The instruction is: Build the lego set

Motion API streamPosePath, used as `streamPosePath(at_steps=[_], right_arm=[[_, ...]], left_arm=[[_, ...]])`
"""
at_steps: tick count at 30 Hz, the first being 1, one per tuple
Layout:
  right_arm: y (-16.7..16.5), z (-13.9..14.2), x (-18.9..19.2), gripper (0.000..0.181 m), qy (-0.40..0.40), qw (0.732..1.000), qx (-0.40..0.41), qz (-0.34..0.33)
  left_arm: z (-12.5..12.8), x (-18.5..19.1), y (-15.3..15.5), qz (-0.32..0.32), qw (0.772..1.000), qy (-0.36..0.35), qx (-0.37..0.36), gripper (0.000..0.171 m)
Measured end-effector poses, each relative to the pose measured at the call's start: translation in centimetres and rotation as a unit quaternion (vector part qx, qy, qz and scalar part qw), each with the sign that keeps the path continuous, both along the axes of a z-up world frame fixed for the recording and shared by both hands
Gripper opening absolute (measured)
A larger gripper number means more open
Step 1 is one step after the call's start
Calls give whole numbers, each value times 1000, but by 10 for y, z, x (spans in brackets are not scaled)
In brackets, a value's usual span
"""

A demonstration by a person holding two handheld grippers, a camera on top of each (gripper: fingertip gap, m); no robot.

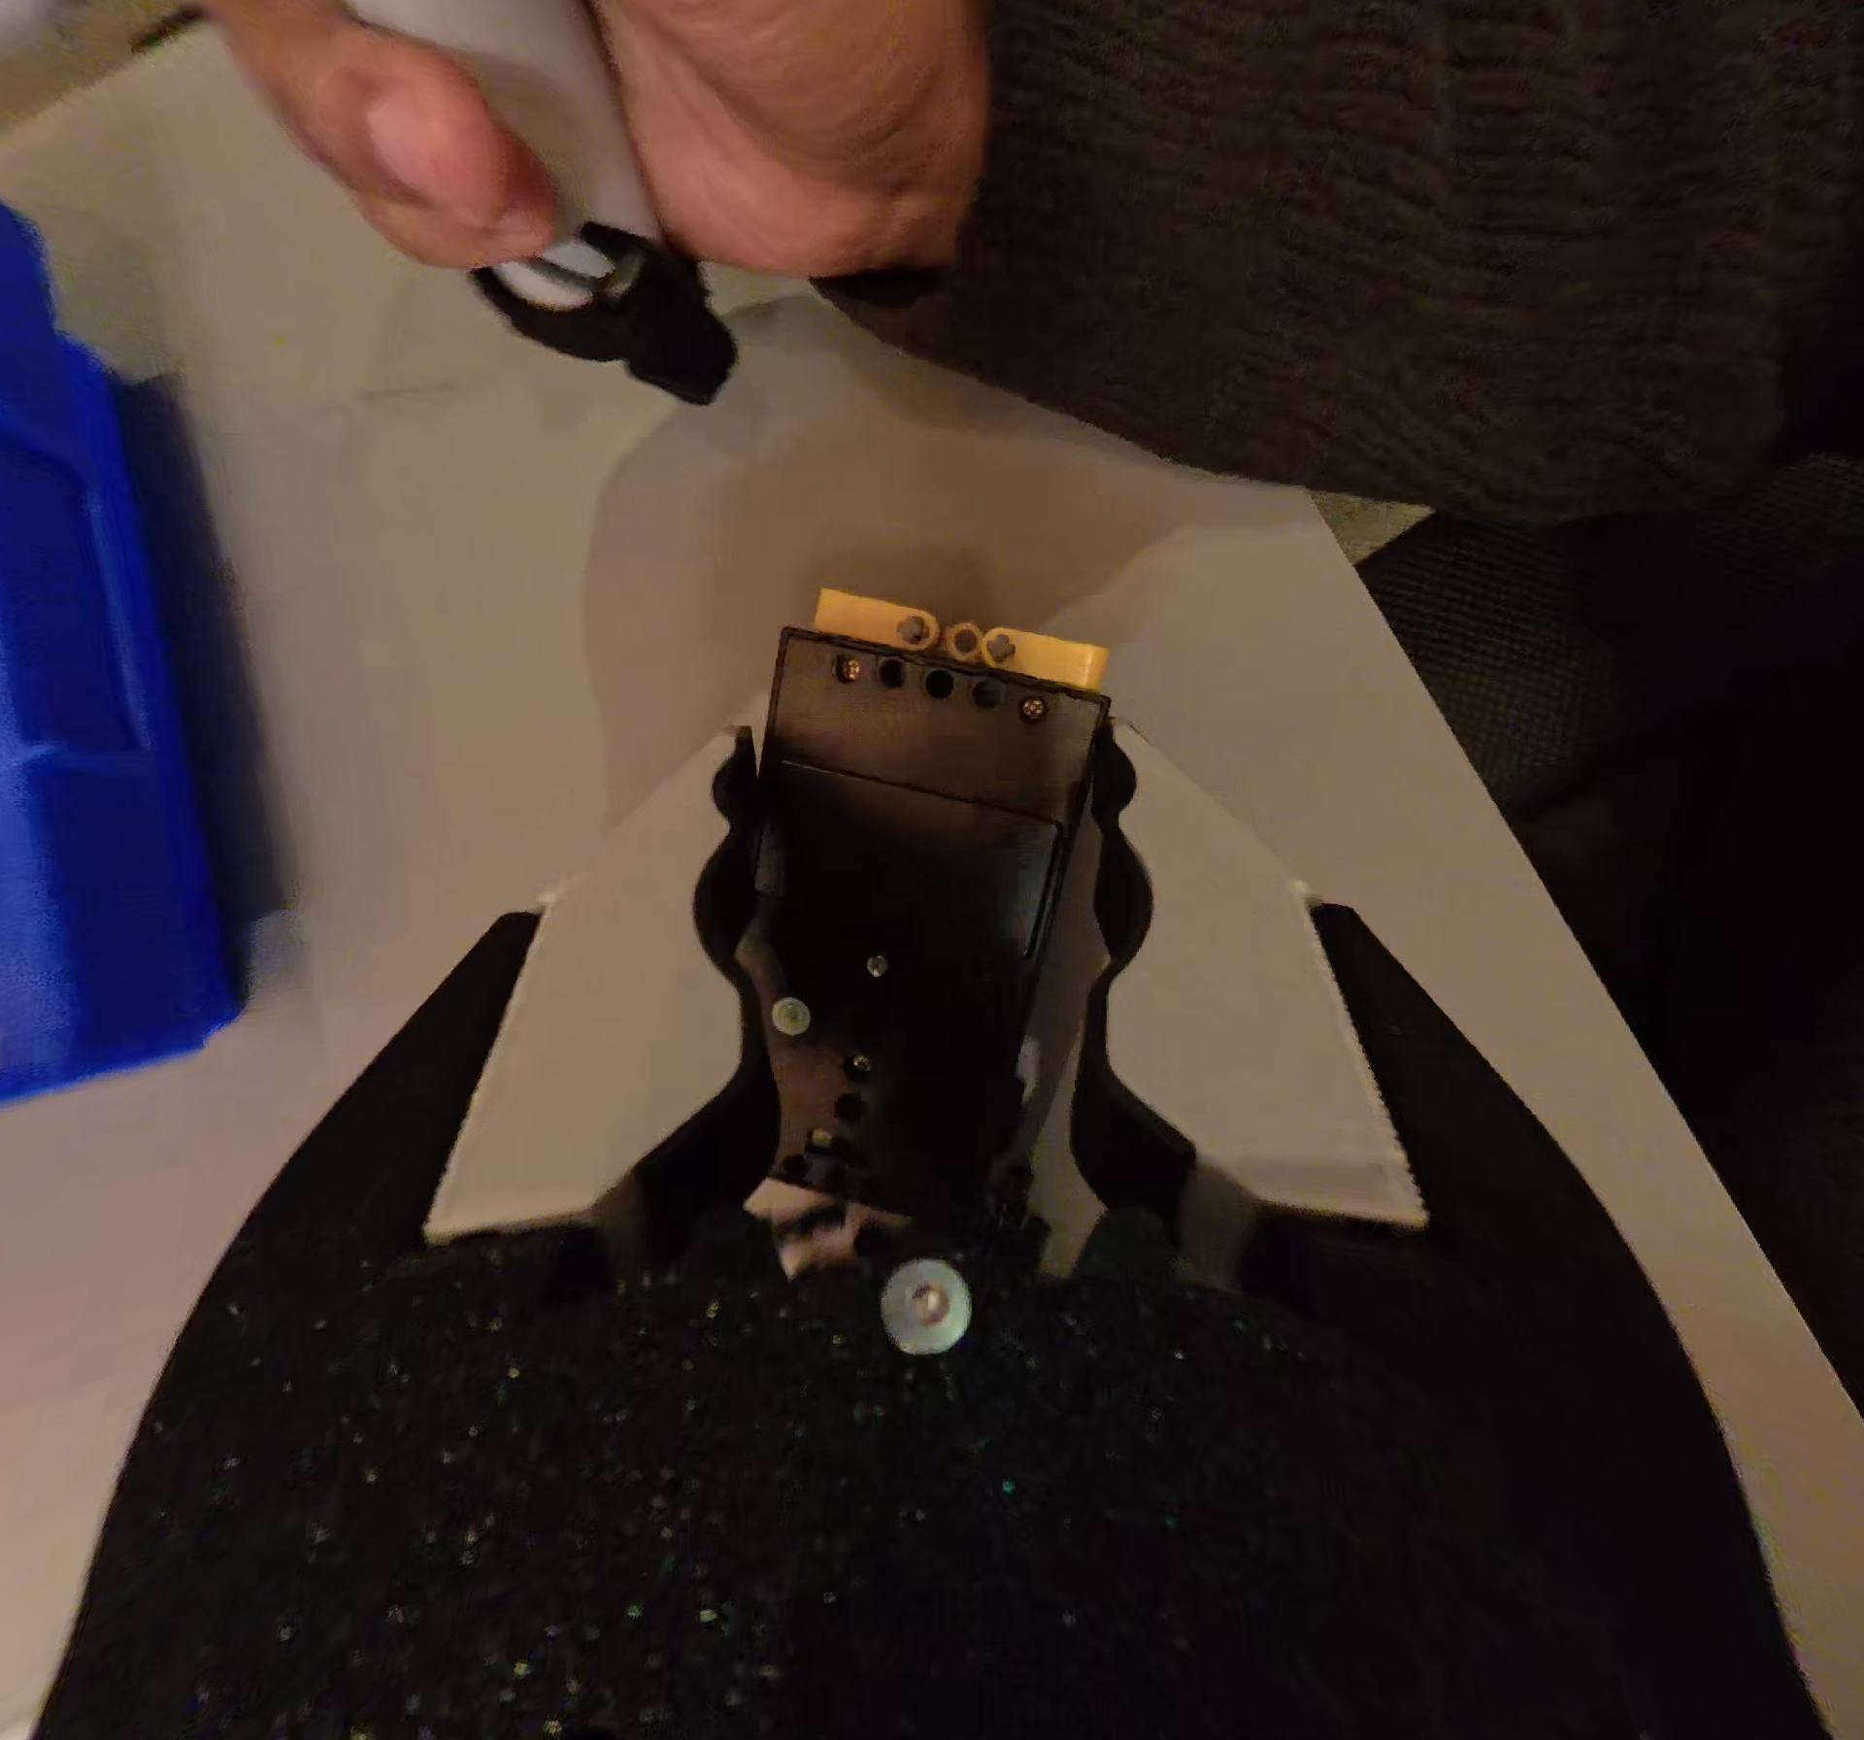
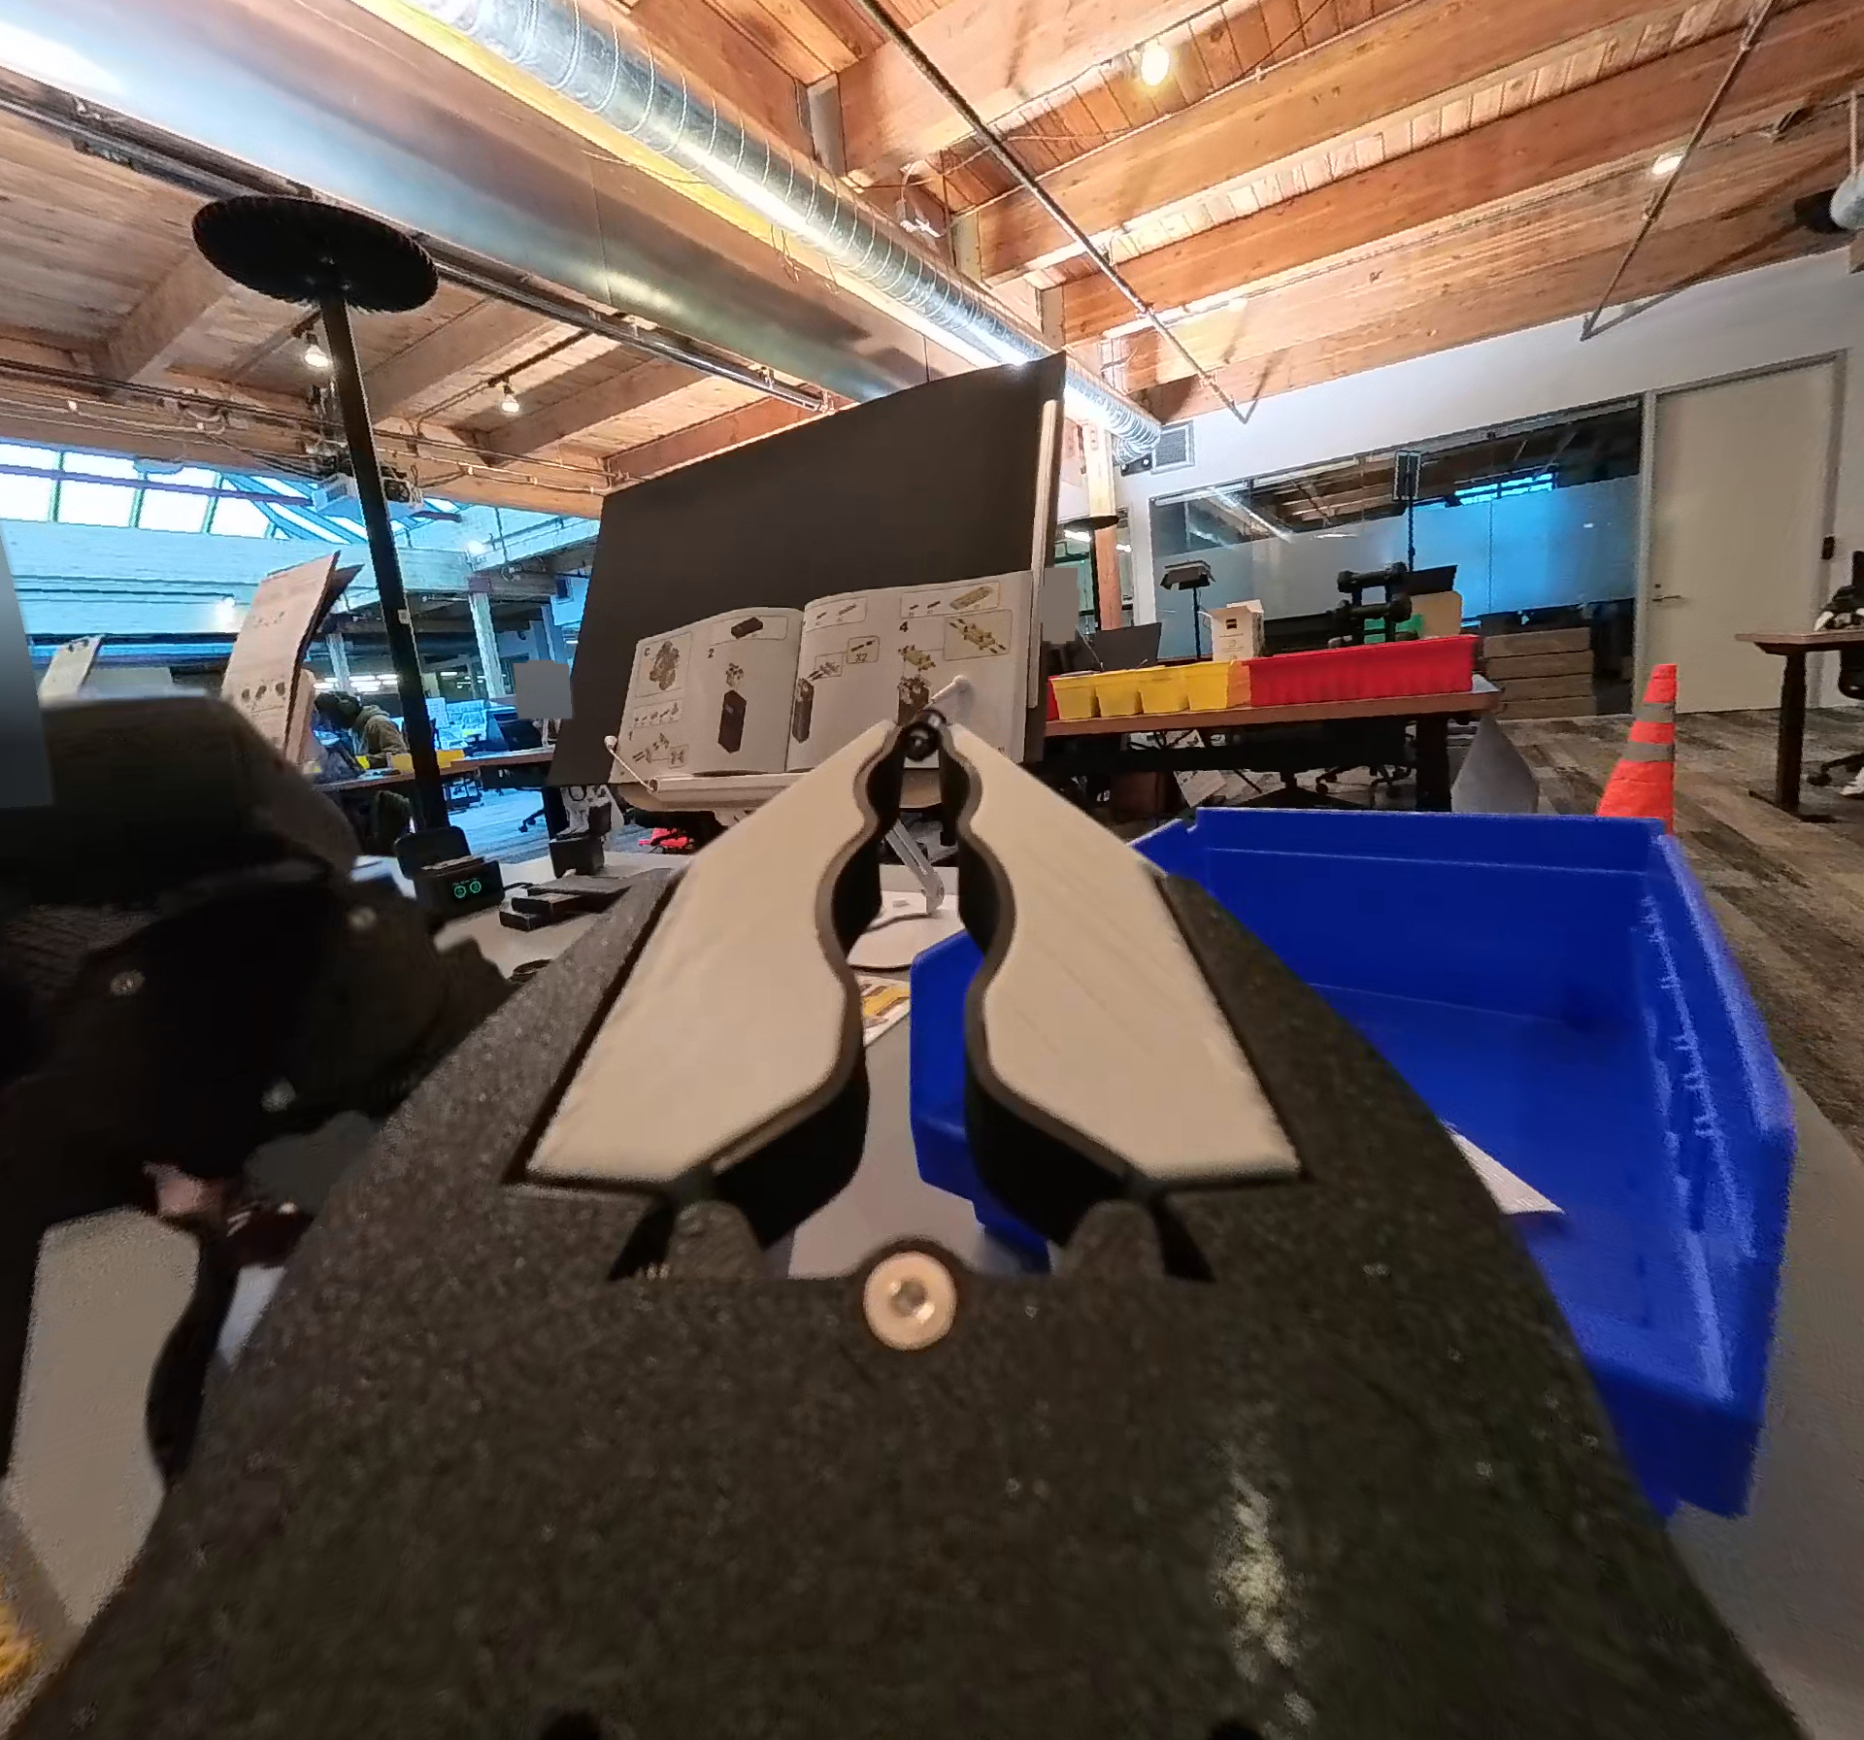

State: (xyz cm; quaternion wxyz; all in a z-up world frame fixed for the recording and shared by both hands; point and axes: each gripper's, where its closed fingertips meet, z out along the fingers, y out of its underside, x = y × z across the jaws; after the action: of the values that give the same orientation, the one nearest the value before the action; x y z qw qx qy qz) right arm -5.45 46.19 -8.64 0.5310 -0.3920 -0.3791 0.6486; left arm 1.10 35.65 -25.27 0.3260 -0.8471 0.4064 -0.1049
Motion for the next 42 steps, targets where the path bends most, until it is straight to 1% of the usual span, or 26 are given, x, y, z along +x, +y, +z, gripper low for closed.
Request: streamPosePath(at_steps=[3, 6, 9, 11, 13, 15, 17, 19, 21, 23, 25, 27, 29, 32, 36, 39, 42], right_arm=[[2, 1, 2, 4, 5, 1000, -4, -4], [3, 2, 4, 4, 12, 1000, -12, 0], [2, 1, 2, 4, 7, 1000, -11, 0], [1, 0, 1, 4, 4, 1000, -4, -8], [-1, 1, 0, 4, 5, 1000, 8, -20], [-6, 0, -4, 4, -2, 999, 22, -26], [-16, 0, -8, 4, -2, 999, 24, -22], [-37, 4, -15, 4, 1, 1000, 23, -2], [-69, 10, -23, 5, 4, 999, 38, 6], [-112, 13, -30, 5, 4, 998, 61, 28], [-159, 13, -32, 5, -4, 995, 78, 62], [-195, 15, -28, 4, 6, 994, 75, 84], [-218, 17, -26, 4, 17, 994, 64, 92], [-240, 15, -29, 4, 10, 993, 36, 112], [-263, 8, -41, 4, -32, 986, 28, 164], [-268, 7, -44, 4, -43, 985, 27, 167], [-269, 7, -42, 4, -40, 985, 24, 166]], left_arm=[[30, -28, -12, 63, 997, 16, 31, 64], [66, -67, -47, 148, 987, 31, 53, 62], [101, -101, -100, 230, 969, 30, 81, 60], [122, -112, -143, 260, 959, 23, 109, 59], [135, -121, -189, 304, 946, 15, 113, 58], [139, -126, -232, 345, 932, 19, 113, 58], [130, -131, -272, 384, 918, 23, 94, 58], [109, -132, -306, 414, 908, 22, 53, 59], [84, -131, -329, 428, 904, 15, 13, 59], [64, -124, -340, 426, 905, -1, -15, 59], [48, -116, -343, 416, 908, -16, -44, 59], [47, -114, -337, 407, 912, -32, -43, 59], [46, -115, -331, 398, 915, -44, -49, 59], [44, -118, -317, 384, 920, -61, -48, 59], [34, -111, -296, 352, 930, -78, -70, 59], [23, -104, -286, 332, 937, -62, -89, 58], [15, -103, -289, 324, 939, -57, -105, 58]])
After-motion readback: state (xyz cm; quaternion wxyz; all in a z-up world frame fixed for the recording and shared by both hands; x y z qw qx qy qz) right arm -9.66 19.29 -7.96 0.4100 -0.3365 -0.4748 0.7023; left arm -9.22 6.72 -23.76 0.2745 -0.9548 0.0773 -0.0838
